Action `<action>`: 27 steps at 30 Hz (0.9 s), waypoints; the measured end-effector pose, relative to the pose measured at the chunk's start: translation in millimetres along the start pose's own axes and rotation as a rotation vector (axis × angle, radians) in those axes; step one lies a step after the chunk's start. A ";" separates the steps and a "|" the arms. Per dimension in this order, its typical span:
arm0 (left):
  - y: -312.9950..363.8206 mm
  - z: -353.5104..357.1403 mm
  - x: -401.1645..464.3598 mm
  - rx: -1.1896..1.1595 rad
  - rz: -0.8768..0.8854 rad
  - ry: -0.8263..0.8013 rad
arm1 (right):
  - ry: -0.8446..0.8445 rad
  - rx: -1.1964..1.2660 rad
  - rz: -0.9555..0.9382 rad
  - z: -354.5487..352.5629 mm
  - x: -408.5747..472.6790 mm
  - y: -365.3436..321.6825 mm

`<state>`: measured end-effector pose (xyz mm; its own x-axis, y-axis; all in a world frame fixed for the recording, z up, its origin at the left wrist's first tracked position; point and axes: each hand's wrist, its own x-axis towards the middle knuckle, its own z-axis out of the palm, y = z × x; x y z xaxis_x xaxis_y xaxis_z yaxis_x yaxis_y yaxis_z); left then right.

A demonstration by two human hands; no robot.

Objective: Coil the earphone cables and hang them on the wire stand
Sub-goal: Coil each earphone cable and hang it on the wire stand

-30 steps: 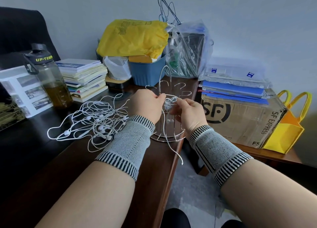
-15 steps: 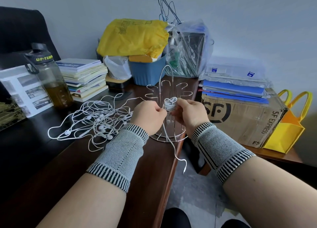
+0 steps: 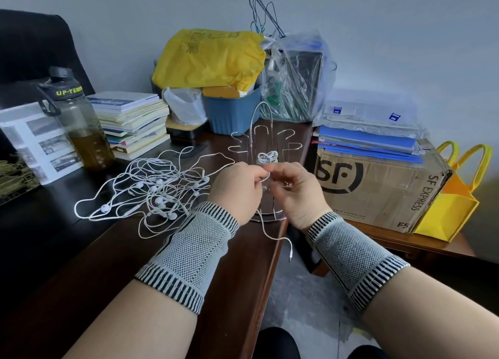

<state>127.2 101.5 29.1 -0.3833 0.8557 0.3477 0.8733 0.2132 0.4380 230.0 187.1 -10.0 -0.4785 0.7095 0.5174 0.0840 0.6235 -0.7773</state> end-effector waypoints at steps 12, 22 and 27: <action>-6.1 -28.5 -1.9 -0.019 -0.016 0.051 | 0.134 0.148 0.109 -0.6 2.8 -1.1; 1.1 -18.7 17.7 -0.330 -0.169 0.300 | 0.216 0.506 0.396 5.5 11.3 -8.9; 11.9 -7.5 22.5 -0.412 -0.170 0.330 | 0.238 0.497 0.419 3.2 14.7 -11.3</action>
<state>126.7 119.8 48.4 -0.6403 0.6179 0.4562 0.6264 0.0764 0.7757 219.2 189.5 5.2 -0.2832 0.9460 0.1578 -0.2179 0.0967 -0.9712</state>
